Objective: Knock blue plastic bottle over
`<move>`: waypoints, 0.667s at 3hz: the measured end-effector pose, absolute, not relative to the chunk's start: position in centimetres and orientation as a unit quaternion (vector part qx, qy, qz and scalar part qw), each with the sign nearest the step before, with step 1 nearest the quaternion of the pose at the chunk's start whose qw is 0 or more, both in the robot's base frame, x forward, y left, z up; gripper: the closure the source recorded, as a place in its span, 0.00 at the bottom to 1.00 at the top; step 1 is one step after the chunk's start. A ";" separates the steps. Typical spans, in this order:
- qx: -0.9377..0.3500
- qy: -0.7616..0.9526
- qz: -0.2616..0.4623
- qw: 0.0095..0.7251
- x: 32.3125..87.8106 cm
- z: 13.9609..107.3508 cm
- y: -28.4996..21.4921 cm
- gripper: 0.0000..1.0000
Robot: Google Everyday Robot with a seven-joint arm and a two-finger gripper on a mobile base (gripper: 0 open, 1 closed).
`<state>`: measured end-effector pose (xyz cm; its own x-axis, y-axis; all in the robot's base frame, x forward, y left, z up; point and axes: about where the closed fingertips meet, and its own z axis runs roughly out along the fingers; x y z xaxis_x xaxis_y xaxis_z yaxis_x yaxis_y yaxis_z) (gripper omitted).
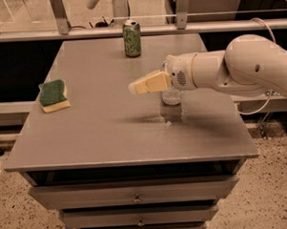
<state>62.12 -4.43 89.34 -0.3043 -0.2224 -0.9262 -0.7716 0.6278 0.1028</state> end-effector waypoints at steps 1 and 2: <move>-0.319 0.763 0.273 0.491 61.5 88.8 -6.0 0.00; -0.297 0.765 0.244 0.516 60.7 89.9 -11.3 0.00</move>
Offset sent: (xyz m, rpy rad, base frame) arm -0.0222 -0.1167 0.0066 -0.0122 -0.0540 -0.1758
